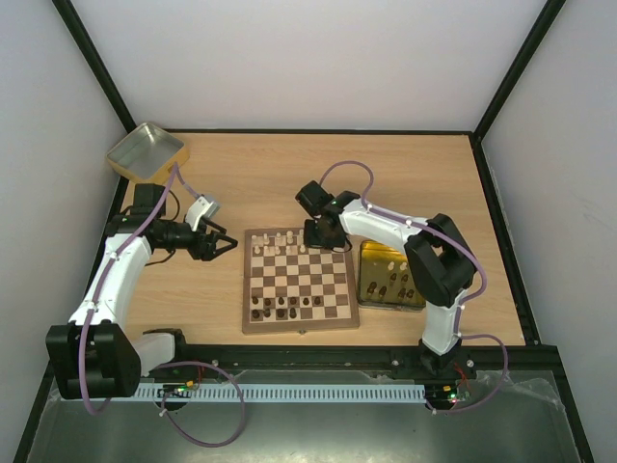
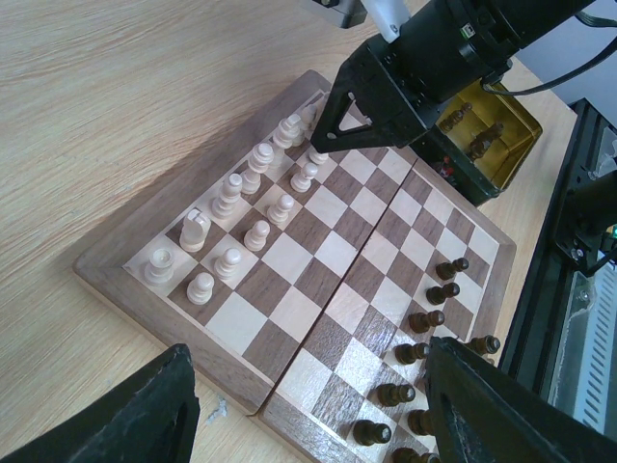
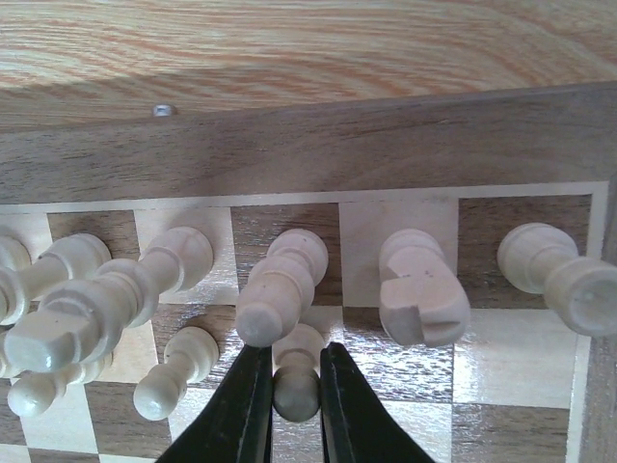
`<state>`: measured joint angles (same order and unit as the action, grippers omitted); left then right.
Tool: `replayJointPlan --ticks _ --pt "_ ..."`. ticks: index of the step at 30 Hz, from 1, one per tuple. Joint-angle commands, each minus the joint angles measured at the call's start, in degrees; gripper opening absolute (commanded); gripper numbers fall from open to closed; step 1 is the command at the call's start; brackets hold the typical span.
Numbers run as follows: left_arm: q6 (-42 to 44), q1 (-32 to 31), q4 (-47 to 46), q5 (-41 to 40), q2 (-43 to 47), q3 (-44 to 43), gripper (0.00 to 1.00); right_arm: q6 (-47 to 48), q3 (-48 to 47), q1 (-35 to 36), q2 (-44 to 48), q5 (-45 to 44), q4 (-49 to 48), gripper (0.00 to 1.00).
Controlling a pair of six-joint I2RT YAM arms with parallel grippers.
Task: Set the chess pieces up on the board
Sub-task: Place the chess piece on the chessboard, then pick up the chess piece from the storage box.
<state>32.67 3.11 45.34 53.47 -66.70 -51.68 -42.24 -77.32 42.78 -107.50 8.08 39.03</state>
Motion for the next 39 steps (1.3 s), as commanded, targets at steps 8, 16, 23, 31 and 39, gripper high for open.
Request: replayJointPlan --ticks 8,16,23,31,39 --pt "-0.37 -0.30 -0.43 0.40 0.78 0.52 0.65 0.14 -1.43 0.85 -0.70 0.27 -0.56 0.14" --pt "-0.41 -0.30 -0.52 0.32 0.87 0.53 0.65 -0.01 -1.22 1.04 0.43 0.25 0.14 0.22" --pt "-0.63 -0.30 -0.69 0.23 1.39 0.70 0.65 -0.45 0.19 1.01 7.17 -3.02 3.66 0.23" --pt "-0.68 -0.30 -0.76 0.18 1.24 0.64 0.65 -1.50 7.41 -2.69 21.75 -8.45 11.13 0.23" --pt "-0.59 -0.64 -0.65 0.24 0.88 0.52 0.65 -1.93 25.97 -13.37 31.50 -6.80 8.72 0.24"
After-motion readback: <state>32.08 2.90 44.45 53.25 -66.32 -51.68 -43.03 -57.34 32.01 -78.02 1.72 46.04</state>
